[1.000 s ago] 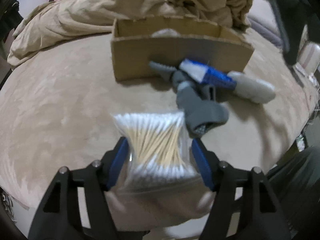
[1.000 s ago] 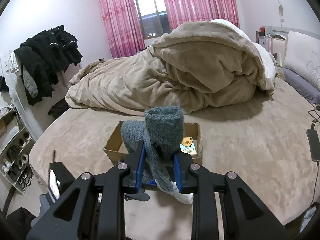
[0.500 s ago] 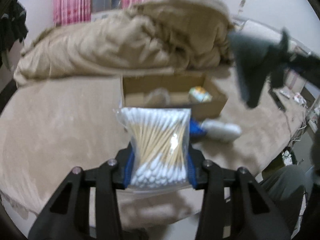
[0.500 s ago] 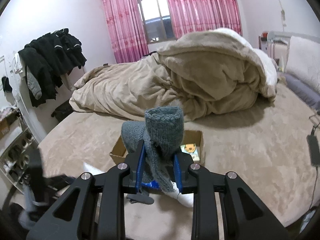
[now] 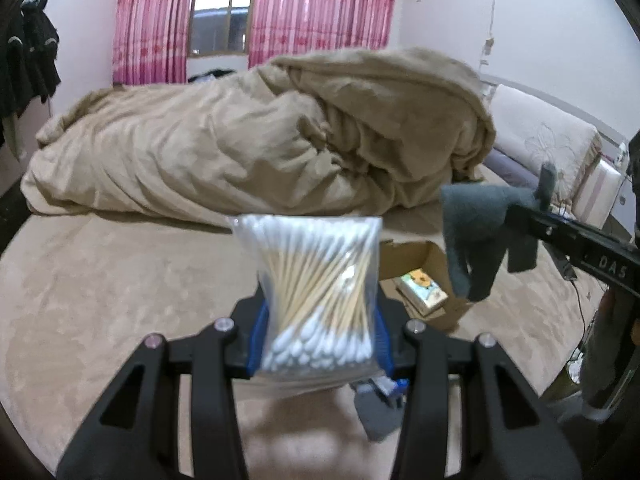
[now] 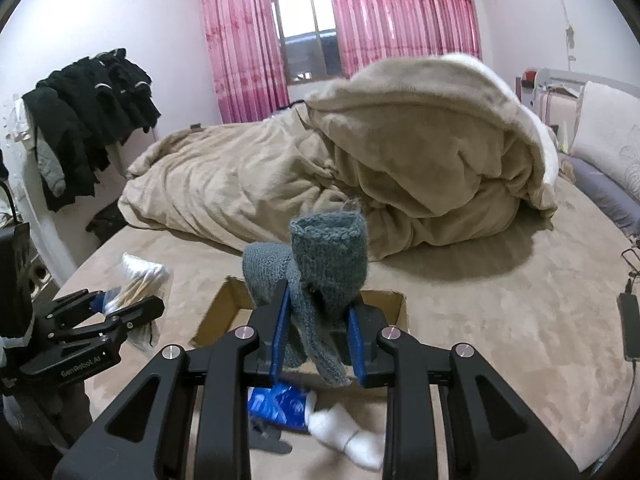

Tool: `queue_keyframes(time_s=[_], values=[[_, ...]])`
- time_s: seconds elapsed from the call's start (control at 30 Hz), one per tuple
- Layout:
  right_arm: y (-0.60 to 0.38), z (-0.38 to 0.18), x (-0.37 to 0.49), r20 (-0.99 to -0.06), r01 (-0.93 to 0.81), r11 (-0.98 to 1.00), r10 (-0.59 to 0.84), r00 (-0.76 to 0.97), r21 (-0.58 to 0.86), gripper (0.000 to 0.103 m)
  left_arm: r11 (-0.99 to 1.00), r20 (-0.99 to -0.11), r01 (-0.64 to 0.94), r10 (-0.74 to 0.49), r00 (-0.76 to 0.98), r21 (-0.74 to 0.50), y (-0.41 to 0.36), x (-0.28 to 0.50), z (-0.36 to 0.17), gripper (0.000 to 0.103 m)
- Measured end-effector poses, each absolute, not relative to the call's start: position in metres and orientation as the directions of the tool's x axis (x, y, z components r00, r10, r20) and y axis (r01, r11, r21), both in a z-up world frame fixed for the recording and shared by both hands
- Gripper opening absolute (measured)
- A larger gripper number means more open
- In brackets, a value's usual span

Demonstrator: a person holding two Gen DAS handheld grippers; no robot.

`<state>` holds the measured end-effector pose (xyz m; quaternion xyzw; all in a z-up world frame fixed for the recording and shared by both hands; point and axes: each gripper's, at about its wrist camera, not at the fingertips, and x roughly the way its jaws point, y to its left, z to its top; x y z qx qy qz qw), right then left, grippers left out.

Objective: Organize objects
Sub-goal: 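Carry the gray sock into the box and open the right tool while the left holds the swabs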

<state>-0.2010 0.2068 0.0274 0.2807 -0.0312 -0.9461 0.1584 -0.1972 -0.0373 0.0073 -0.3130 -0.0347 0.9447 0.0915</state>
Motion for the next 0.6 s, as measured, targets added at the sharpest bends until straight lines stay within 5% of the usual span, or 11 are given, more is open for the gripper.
queue_keyframes(time_s=[0.43,0.5,0.57,0.6], values=[[0.174,-0.075,-0.287,-0.689,0.259,-0.959,-0.265,-0.675,0.115,0.035,-0.986,-0.7,-0.128,0.164,-0.695,-0.103,-0.028,-0.273,-0.071,0.046],[0.176,-0.083,-0.291,-0.696,0.255,-0.958,-0.274,-0.664,0.133,0.042,-0.985,-0.695,-0.141,0.168,-0.699,-0.097,-0.025,-0.274,-0.07,0.047],[0.181,-0.085,-0.292,-0.695,0.248,-0.955,-0.288,-0.659,0.161,0.074,-0.99,-0.703,-0.118,0.139,-0.698,-0.079,-0.025,-0.276,-0.071,0.051],[0.183,-0.084,-0.292,-0.687,0.245,-0.953,-0.297,-0.663,0.176,0.079,-0.99,-0.702,-0.117,0.139,-0.698,-0.08,-0.025,-0.274,-0.07,0.056]])
